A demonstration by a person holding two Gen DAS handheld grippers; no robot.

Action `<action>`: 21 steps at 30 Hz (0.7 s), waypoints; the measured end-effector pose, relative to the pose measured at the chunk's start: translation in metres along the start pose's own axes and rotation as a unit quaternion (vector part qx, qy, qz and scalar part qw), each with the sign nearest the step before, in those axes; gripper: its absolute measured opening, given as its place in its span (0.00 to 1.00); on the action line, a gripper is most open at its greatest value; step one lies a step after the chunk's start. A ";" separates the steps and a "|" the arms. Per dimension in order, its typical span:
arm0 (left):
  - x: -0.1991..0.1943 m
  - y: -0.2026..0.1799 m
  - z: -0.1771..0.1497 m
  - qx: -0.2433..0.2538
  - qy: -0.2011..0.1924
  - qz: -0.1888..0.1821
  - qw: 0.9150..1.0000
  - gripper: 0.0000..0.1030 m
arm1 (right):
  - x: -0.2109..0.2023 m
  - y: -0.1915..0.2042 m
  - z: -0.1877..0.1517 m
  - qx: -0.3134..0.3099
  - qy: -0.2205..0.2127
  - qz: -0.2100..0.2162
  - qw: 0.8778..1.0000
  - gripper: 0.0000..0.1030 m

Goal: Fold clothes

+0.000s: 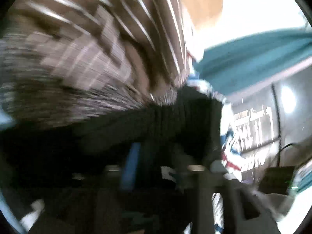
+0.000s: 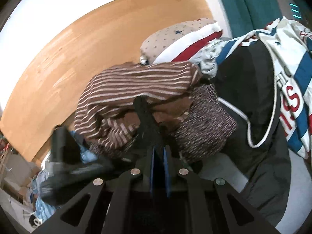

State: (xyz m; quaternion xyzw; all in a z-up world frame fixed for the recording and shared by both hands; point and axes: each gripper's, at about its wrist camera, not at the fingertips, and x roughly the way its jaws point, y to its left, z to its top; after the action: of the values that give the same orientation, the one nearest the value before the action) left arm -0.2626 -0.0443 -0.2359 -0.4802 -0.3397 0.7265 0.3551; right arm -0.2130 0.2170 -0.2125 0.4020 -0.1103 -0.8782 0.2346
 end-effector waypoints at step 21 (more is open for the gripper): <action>0.012 -0.026 0.001 -0.002 -0.025 0.044 0.999 0.69 | 0.009 -0.039 -0.022 0.073 0.039 0.063 0.995 0.50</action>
State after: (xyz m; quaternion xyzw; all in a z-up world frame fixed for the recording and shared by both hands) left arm -0.2621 -0.0210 -0.2189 -0.4770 -0.3287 0.7526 0.3130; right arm -0.2140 0.2463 -0.2471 0.4443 -0.1900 -0.8350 0.2632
